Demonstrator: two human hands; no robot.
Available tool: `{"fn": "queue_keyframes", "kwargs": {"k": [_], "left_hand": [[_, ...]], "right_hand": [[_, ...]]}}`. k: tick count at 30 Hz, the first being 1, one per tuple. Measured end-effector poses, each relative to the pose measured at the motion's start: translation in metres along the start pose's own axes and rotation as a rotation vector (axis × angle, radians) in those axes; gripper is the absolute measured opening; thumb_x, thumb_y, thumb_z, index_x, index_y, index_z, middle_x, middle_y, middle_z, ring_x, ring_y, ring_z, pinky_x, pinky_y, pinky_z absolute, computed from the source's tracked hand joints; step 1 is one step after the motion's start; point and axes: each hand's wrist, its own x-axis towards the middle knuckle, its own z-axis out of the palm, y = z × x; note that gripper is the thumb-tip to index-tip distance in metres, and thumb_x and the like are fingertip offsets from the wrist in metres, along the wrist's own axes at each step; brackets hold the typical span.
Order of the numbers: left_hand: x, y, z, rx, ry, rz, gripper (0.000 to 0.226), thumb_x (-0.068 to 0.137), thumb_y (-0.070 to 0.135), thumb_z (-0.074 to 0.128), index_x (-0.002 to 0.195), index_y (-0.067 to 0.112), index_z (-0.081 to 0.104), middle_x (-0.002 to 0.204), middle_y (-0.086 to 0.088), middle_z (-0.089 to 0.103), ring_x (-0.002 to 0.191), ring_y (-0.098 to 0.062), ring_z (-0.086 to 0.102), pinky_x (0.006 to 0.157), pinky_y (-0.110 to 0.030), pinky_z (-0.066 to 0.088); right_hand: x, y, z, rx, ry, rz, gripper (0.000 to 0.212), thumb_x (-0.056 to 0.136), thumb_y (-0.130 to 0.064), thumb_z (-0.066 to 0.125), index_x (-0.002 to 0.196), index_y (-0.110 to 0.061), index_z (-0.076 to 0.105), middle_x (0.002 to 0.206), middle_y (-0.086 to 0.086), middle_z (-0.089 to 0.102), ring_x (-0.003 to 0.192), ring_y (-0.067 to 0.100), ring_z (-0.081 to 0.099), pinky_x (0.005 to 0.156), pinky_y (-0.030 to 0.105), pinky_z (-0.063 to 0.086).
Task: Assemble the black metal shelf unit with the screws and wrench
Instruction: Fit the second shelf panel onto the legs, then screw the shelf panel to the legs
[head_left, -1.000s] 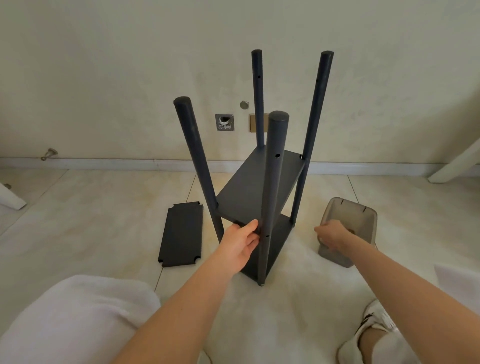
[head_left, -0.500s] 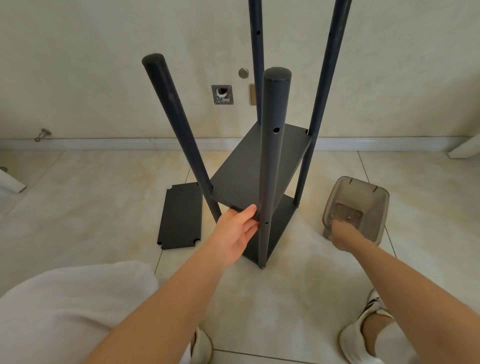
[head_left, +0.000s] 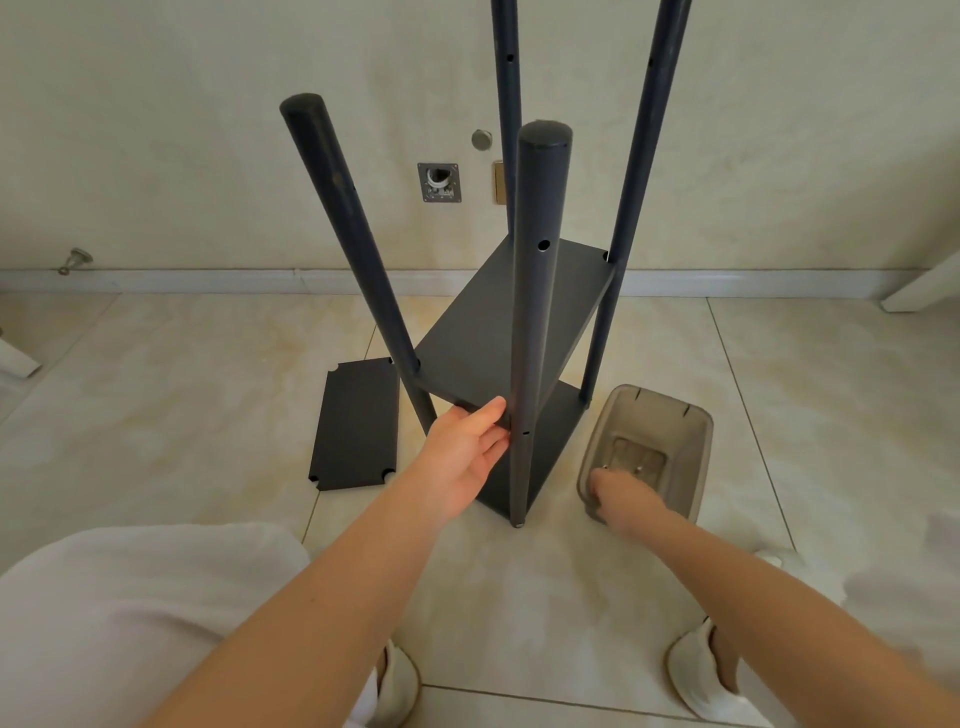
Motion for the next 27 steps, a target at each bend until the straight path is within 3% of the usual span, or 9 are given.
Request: {"fn": "queue_keyframes", "kwargs": {"k": [6, 9, 15, 19, 23, 27], "left_hand": [[-0.001, 0.001, 0.0, 0.004, 0.012, -0.017, 0.015, 0.101, 0.017, 0.058, 0.116, 0.015, 0.058, 0.116, -0.004, 0.071, 0.082, -0.007, 0.076, 0.108, -0.037, 0.044], [-0.002, 0.001, 0.001, 0.012, 0.013, -0.019, 0.022, 0.101, 0.018, 0.058, 0.123, 0.014, 0.057, 0.117, -0.004, 0.071, 0.085, -0.007, 0.075, 0.107, -0.036, 0.043], [-0.003, 0.003, 0.003, 0.018, 0.026, -0.024, 0.032, 0.102, 0.02, 0.057, 0.132, 0.008, 0.054, 0.126, -0.007, 0.067, 0.102, -0.013, 0.068, 0.114, -0.039, 0.039], [-0.003, 0.002, 0.002, 0.021, 0.026, -0.018, 0.032, 0.103, 0.018, 0.056, 0.133, 0.008, 0.054, 0.13, -0.009, 0.065, 0.115, -0.018, 0.065, 0.116, -0.04, 0.038], [-0.002, 0.001, 0.0, 0.026, 0.016, 0.0, 0.031, 0.102, 0.017, 0.058, 0.133, 0.009, 0.057, 0.127, -0.008, 0.069, 0.115, -0.018, 0.068, 0.115, -0.039, 0.041], [0.0, -0.001, -0.002, 0.028, 0.029, 0.001, 0.031, 0.102, 0.017, 0.059, 0.132, 0.008, 0.057, 0.124, -0.008, 0.071, 0.114, -0.018, 0.069, 0.115, -0.039, 0.042]], "right_hand": [[-0.004, -0.032, 0.023, 0.017, -0.163, -0.146, 0.016, 0.09, -0.015, 0.064, 0.105, -0.012, 0.057, 0.111, 0.01, 0.064, 0.1, 0.025, 0.061, 0.086, 0.033, 0.052], [-0.003, -0.036, 0.031, 0.077, -0.193, -0.155, 0.023, 0.089, -0.019, 0.069, 0.11, -0.014, 0.06, 0.112, 0.007, 0.063, 0.101, 0.023, 0.06, 0.09, 0.029, 0.052], [0.013, -0.018, 0.019, 0.236, -0.136, -0.032, 0.016, 0.095, -0.022, 0.062, 0.107, -0.011, 0.066, 0.095, 0.002, 0.063, 0.086, 0.015, 0.06, 0.076, 0.023, 0.047], [0.021, 0.002, 0.025, 0.185, -0.144, 0.068, 0.018, 0.096, -0.019, 0.061, 0.109, -0.008, 0.065, 0.098, 0.005, 0.064, 0.087, 0.019, 0.06, 0.074, 0.024, 0.044], [0.026, 0.011, 0.039, 0.135, -0.211, 0.066, 0.021, 0.097, -0.02, 0.059, 0.112, -0.007, 0.066, 0.111, 0.011, 0.067, 0.101, 0.025, 0.063, 0.08, 0.027, 0.047], [0.03, 0.011, 0.053, 0.073, -0.288, 0.046, 0.02, 0.097, -0.014, 0.056, 0.11, -0.004, 0.067, 0.107, 0.013, 0.066, 0.099, 0.028, 0.064, 0.075, 0.027, 0.045]]}}
